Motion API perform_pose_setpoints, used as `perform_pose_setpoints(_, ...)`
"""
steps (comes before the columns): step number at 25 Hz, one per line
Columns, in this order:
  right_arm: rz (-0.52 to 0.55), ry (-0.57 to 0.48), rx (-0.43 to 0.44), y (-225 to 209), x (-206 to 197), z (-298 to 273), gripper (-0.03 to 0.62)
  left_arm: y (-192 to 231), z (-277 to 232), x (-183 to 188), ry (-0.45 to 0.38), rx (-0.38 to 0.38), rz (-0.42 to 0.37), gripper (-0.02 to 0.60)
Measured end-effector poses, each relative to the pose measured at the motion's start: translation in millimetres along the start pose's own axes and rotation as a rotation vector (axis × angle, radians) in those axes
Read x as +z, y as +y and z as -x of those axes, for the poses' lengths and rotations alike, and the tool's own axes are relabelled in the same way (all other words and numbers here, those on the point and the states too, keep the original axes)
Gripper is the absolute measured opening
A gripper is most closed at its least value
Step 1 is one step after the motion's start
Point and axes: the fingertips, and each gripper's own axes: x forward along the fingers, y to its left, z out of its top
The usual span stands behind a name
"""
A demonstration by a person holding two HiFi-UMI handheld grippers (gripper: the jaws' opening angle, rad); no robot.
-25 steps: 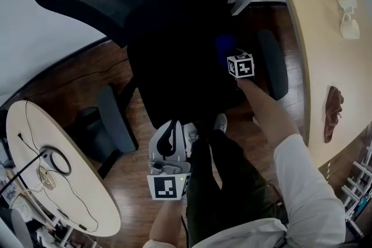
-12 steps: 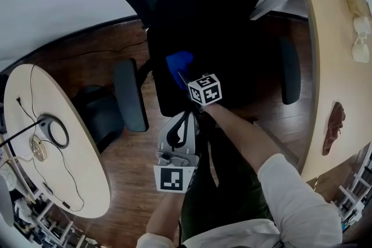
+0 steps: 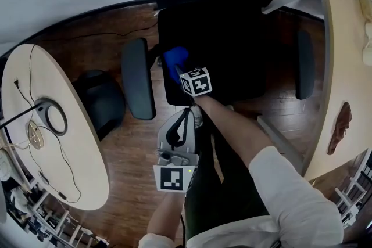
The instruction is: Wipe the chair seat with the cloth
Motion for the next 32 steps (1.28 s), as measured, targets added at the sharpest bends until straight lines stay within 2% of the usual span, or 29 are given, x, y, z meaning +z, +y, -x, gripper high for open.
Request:
perform_pose_setpoints(1,0.007,0.002,-0.022,-15.9,-2.9,9.1,0.091,-4.3,0.9,-7.0,0.057,-0.015,0.006,0.026)
perform_pose_setpoints(4,0.011,0.003,-0.117,-84.9,-11.3,50.4,0.091,-26.7,4.6,-45.8,0.365,-0.082,0.053,0.026)
perform_pose_setpoints(5,-0.005,-0.002,-0.156,-113.2,-14.4,69.8,0.091,-34.5,0.8,-51.0,0.408,-0.099,0.064,0.026)
perform_pose_setpoints(9,-0.062,-0.015,-0.336,-227.4,-28.6,161.5,0.091,-68.3,-28.2,-48.5,0.386,-0.152,0.077,0.026)
perform_pose_setpoints(11,-0.085,-0.032,-0.404,-265.8,-30.2,197.3,0.091,-86.9,-42.0,-52.2,0.389,-0.181,0.082,0.026)
perform_pose_setpoints(15,-0.1,-0.06,-0.418,-292.3,-32.7,221.9,0.091,-119.5,-64.0,-64.2,0.418,-0.234,0.082,0.026)
perform_pose_setpoints(17,-0.106,-0.072,-0.413,-294.1,-32.9,222.5,0.091,-128.3,-71.6,-62.5,0.397,-0.248,0.066,0.026)
perform_pose_setpoints(18,-0.11,-0.087,-0.407,-291.0,-29.4,223.5,0.091,-129.5,-74.7,-56.5,0.36,-0.249,0.053,0.026)
perform_pose_setpoints(20,-0.082,-0.14,-0.362,-265.6,-12.0,223.1,0.091,-125.4,-81.1,-30.5,0.209,-0.23,0.023,0.026)
perform_pose_setpoints(22,-0.065,-0.206,-0.265,-209.4,7.5,209.9,0.091,-115.0,-85.4,2.1,0.026,-0.194,-0.002,0.027)
perform_pose_setpoints(24,-0.087,-0.239,-0.145,-135.7,13.4,180.6,0.091,-101.3,-82.4,23.2,-0.081,-0.158,-0.014,0.027)
perform_pose_setpoints(28,-0.067,-0.134,0.003,-4.4,-24.0,99.9,0.091,-68.6,-51.7,19.3,-0.074,-0.109,0.0,0.028)
perform_pose_setpoints(30,-0.035,-0.052,0.041,44.3,-51.7,60.7,0.092,-48.1,-30.1,7.0,-0.061,-0.083,0.012,0.028)
perform_pose_setpoints(32,0.002,0.006,0.062,74.3,-74.6,31.0,0.092,-27.4,-8.8,-4.6,-0.052,-0.045,0.015,0.028)
